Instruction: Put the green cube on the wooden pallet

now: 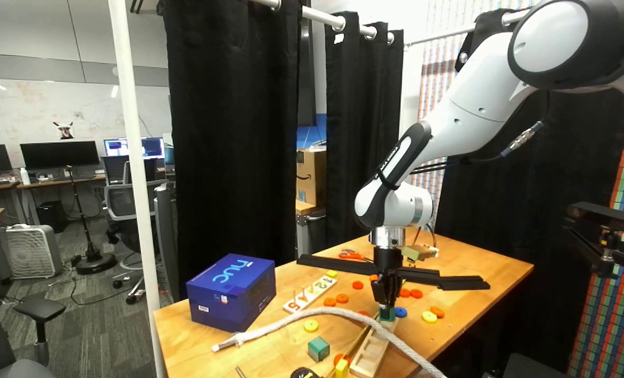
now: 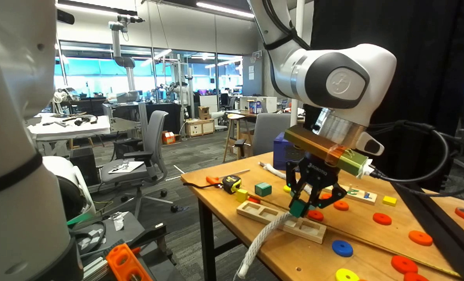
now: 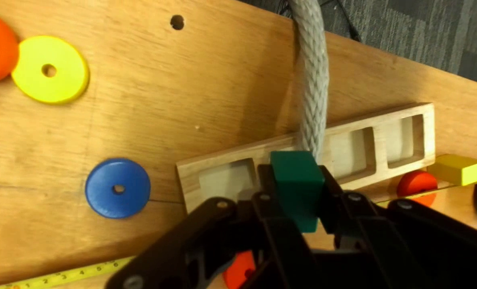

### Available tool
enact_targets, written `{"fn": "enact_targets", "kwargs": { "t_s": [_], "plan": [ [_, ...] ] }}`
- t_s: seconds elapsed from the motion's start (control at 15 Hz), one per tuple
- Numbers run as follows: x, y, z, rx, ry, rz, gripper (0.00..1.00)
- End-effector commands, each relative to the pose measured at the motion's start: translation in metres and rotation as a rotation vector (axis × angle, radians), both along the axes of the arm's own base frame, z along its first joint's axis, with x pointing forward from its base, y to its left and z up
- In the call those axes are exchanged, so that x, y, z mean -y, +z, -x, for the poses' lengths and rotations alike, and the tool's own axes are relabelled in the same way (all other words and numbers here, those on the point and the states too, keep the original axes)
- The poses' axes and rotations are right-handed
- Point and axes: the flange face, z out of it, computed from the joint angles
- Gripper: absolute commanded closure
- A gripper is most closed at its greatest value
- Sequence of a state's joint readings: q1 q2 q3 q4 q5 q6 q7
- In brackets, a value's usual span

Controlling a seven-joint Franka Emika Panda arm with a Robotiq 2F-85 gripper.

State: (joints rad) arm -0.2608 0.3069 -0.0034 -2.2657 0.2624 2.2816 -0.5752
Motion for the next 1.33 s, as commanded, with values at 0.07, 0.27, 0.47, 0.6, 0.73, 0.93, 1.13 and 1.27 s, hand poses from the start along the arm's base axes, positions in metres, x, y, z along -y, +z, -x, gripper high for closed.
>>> {"fn": "enact_targets", "kwargs": {
  "t_s": [0.07,0.27,0.47,0.6,0.73,0.93,1.13,1.27],
  "plan": [
    [0.000,-0.001,0.012,0.042,-0.042,0.025,0.78],
    [0.001,-0.003,0.012,0.058,-0.045,0.037,0.78],
    [0.003,-0.005,0.009,0.078,-0.049,0.046,0.79],
    [0.006,-0.006,0.007,0.088,-0.052,0.051,0.79],
    [0.008,-0.007,0.005,0.093,-0.053,0.057,0.79],
    [0.010,-0.009,0.004,0.093,-0.057,0.064,0.79],
    [0.010,-0.009,0.006,0.092,-0.060,0.065,0.79],
    [0.012,-0.010,0.006,0.092,-0.069,0.070,0.79]
  ]
}}
